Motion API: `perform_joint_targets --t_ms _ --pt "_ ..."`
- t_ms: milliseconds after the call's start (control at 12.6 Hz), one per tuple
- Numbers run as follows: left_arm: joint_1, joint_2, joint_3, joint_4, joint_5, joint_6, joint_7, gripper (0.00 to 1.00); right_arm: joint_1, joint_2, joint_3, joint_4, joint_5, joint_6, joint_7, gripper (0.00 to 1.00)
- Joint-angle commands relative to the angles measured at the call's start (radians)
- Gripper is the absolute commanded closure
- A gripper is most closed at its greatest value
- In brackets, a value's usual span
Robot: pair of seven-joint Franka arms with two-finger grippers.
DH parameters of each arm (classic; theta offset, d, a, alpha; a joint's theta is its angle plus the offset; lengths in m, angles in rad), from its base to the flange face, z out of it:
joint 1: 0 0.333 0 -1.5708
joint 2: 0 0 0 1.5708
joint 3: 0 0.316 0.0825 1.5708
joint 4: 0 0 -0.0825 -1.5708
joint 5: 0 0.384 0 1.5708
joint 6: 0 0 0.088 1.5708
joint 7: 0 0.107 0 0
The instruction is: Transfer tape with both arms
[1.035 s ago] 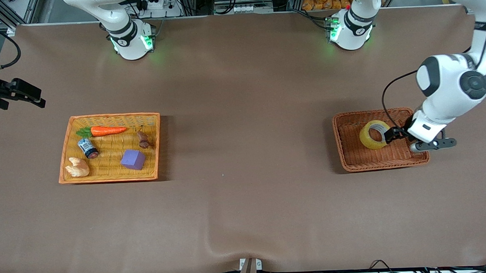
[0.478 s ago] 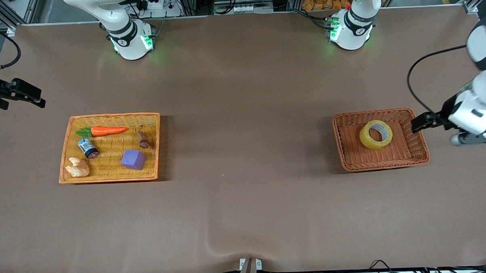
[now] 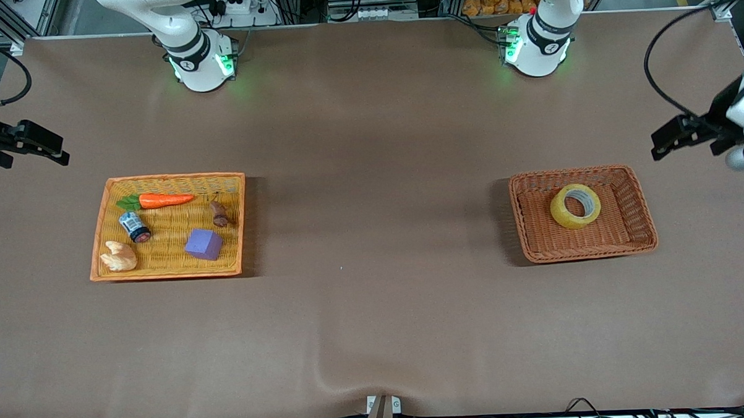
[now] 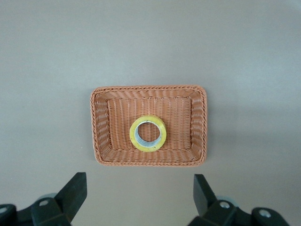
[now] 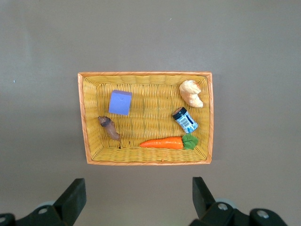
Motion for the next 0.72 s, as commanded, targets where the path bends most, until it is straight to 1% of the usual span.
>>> perform_joint_targets --t_ms 0,80,159,398,478,637 --pt "-0.018 -0.048 0.02 -0.011 -0.035 -0.029 -0.005 0.0 -0.014 -0.007 0.01 -0.004 0.02 0.006 -0.001 0.0" --pt "-0.099 -0.065 0.081 -0.013 -0.034 -0.067 -0.017 0.0 -0.014 -0.007 0.01 -0.004 0.018 0.006 -0.001 0.0" --pt "-0.167 -0.074 0.157 -0.013 -0.032 -0.078 -0.014 0.0 -0.014 -0.007 0.01 -0.004 0.018 0.006 -0.001 0.0" --pt "-0.268 -0.079 0.28 -0.023 -0.035 -0.089 -0.006 0.0 -0.016 -0.007 0.01 -0.004 0.018 0.008 -0.001 0.0" --pt "-0.29 -0.08 0.31 -0.033 -0.035 -0.094 -0.006 0.0 -0.016 -0.007 0.01 -0.004 0.018 0.008 -0.001 0.0" --pt "-0.301 -0.1 0.327 -0.062 -0.037 -0.092 -0.014 0.0 -0.016 -0.007 0.01 -0.004 0.018 0.008 -0.001 0.0"
